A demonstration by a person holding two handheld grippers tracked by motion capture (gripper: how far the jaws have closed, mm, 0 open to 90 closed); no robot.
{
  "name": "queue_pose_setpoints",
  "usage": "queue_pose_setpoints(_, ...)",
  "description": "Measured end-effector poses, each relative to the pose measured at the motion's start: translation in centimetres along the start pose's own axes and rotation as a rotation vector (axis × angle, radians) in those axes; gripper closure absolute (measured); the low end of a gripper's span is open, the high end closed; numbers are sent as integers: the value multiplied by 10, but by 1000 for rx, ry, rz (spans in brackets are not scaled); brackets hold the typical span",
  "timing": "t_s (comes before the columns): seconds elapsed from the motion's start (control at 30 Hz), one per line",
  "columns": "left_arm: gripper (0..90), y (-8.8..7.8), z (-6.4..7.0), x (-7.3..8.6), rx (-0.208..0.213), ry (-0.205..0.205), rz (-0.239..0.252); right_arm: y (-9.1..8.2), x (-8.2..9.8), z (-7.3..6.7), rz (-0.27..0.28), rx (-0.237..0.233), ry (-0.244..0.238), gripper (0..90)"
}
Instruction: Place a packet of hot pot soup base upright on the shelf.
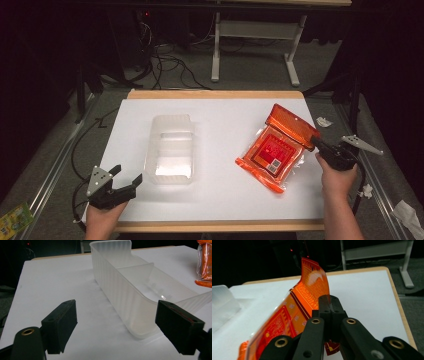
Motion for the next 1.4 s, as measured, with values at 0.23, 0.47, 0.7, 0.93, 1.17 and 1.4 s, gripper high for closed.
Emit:
queue_pose_setpoints(0.23, 184, -3, 5, -5, 25, -6, 22, -18, -14, -25, 49, -26, -46, 900)
queue_pose_setpoints(0.47, 184, -4, 19, -10, 50, 16, 37, -35, -22, -52, 84, -46, -104, 900)
queue_pose_setpoints(0.7, 184, -4, 34, -12, 80, 42, 39, -58, -32, -90, 131, -122, -152, 900)
queue_pose_setpoints(0.93, 184, -3, 38, -12, 95, 53, 38, -74, -31, -120, 146, -185, -179, 900)
queue_pose_setpoints(1.17, 184, -4, 36, -12, 94, 46, 42, -84, -28, -138, 152, -229, -207, 900)
queue_pose_setpoints(1.4, 183, -3, 50, -17, 127, 53, 45, -92, -25, -153, 153, -268, -216, 900)
Point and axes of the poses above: each handheld gripper's, and its own axes: y roughly forward along the jaws, x roughly out of its underside, z roughly to its right, the point moved 10 cm from there along y, roughly forward along the jaws, and after that the axes turned 4 degrees about -y, right-handed, at the moved point
